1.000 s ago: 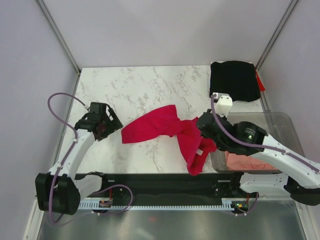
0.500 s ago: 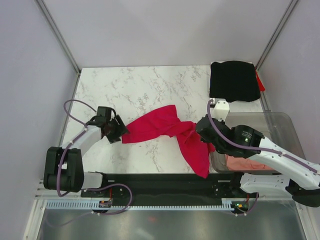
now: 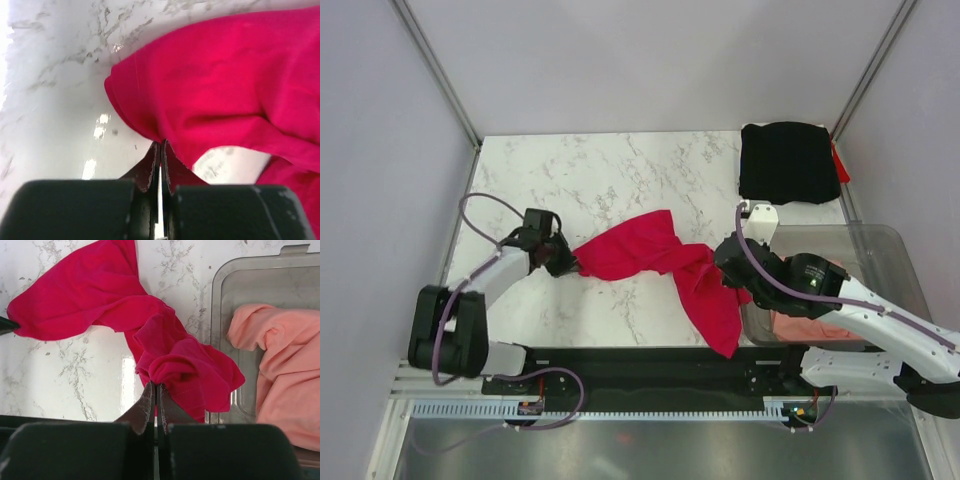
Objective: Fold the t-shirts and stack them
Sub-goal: Flatten the tshirt out
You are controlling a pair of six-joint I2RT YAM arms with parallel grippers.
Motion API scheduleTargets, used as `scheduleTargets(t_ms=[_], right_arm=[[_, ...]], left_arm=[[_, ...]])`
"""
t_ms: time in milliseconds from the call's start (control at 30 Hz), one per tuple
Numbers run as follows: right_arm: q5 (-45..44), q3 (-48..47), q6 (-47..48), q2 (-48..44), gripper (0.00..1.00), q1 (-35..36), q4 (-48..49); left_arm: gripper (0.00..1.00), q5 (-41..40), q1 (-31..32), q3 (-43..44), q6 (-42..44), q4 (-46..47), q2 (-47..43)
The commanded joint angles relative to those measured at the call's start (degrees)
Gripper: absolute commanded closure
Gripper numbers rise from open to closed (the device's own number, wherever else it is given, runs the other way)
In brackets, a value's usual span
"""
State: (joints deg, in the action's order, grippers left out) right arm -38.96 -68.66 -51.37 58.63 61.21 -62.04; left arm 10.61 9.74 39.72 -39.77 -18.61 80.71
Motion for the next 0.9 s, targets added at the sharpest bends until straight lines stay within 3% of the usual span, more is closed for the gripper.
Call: scheduleTargets(t_ms=[0, 100, 133, 233, 333, 533, 867], right_arm=[[4.5, -1.9, 4.6, -1.7, 1.0, -0.3, 4.5], [6.8, -6.3, 9.9, -0.8, 1.0, -0.3, 5.0], [6.2, -9.0, 10.8, -0.2, 1.0, -0.3, 4.6], [-0.1, -12.2, 10.7, 1.4, 1.0, -0.9, 2.5], [-2.2, -11.8, 7.0, 2.9, 1.0, -5.5, 1.7], [1.5, -5.8, 8.5, 2.2, 1.0, -6.0, 5.6], [22.2, 12.9, 8.8, 0.2, 1.0, -5.9, 21.4]], left_arm=[[0.98, -5.7, -0.1, 10.0, 1.8, -12.8, -17.2], [0.98, -13.0, -0.5, 24.9, 4.9, -22.7, -25.4], [0.98, -13.9, -0.6, 32.8, 5.9, -27.3, -25.6], [0.98, -13.6, -0.6, 44.2, 9.0, -35.0, -20.7], [0.98, -12.6, -0.9, 43.3, 9.8, -35.7, -18.9], [0.98, -11.8, -3.3, 35.0, 10.0, -33.7, -22.3], [0.98, -12.1, -6.7, 29.8, 12.1, -33.5, -27.1]])
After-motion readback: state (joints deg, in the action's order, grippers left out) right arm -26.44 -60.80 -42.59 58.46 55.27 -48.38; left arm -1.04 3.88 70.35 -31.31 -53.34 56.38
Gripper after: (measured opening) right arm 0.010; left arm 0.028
